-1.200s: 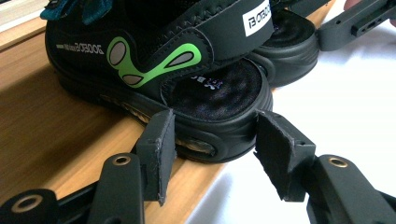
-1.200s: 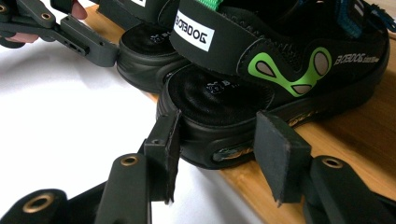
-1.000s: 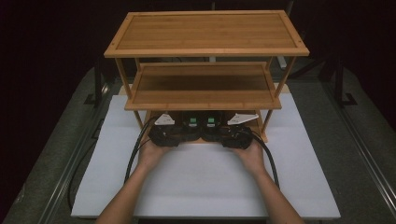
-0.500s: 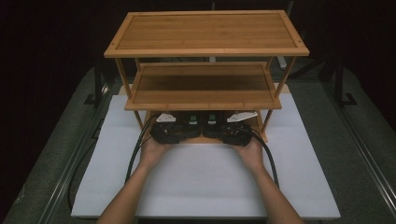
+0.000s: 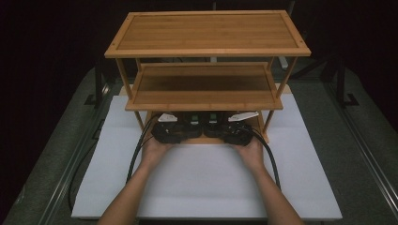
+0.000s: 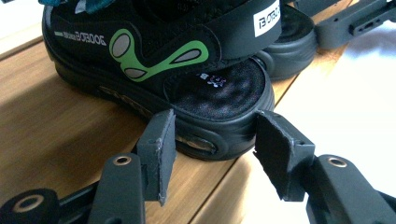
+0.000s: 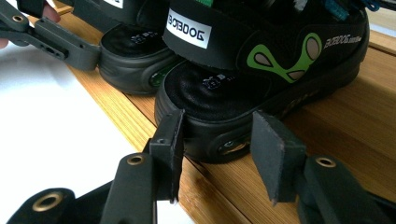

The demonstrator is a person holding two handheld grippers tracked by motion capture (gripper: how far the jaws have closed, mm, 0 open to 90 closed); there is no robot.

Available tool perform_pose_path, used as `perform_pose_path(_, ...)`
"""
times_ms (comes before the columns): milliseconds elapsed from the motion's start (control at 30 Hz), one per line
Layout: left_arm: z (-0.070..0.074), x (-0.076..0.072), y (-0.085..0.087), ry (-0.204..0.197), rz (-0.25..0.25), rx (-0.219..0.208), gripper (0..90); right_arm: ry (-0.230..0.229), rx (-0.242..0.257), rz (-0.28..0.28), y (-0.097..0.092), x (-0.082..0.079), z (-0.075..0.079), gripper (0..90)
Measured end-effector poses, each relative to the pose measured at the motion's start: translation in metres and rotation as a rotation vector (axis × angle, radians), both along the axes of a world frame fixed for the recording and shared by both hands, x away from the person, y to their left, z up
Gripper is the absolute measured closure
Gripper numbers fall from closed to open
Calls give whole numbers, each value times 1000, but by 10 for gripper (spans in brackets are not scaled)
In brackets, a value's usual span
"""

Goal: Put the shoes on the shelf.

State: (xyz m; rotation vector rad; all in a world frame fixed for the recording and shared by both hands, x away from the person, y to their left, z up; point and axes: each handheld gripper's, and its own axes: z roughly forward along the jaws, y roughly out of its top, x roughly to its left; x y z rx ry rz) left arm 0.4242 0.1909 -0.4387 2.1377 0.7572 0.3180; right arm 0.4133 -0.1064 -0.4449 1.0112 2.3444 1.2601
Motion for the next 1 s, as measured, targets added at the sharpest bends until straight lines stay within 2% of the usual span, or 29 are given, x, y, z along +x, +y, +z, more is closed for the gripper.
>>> perform_pose_path(167, -1, -1, 1, 15, 14, -20, 476, 14, 5, -6, -1, 0, 0, 515)
perform_pose_path(200, -1, -1, 1, 15, 23, -15, 458, 20, 5, 1, -1, 0, -1, 507)
perform_pose_path(300, 0, -2, 4, 35, 22, -33, 399, 38, 25, 13, -1, -2, 0, 483)
perform_pose_path(333, 1, -4, 4, 41, 28, -37, 378, 56, 30, 9, -1, -3, 1, 474)
perform_pose_path(433, 3, -8, 8, 30, 20, -16, 306, 64, 39, 18, -3, -7, 3, 429)
perform_pose_path(500, 4, -11, 11, 34, 27, -23, 250, 85, 50, 15, -6, -13, 5, 398)
perform_pose_path(567, 5, -15, 15, 39, 27, -12, 185, 77, 47, 17, -10, -16, 6, 363)
perform_pose_path(667, 8, -20, 21, 46, 24, 0, 140, 79, 37, 14, -14, -20, 8, 297)
perform_pose_path(733, 11, -27, 25, 51, 30, -15, 129, 70, 13, 10, -17, -26, 11, 240)
perform_pose_path(800, 13, -31, 31, 33, 23, -1, 107, 57, 3, 7, -22, -33, 14, 200)
perform_pose_path(967, 16, -49, 46, 23, 19, 15, 62, 50, 24, -3, -37, -52, 20, 128)
perform_pose_path(1000, 16, -53, 49, 29, 20, 27, 17, 45, 27, 0, -40, -55, 21, 125)
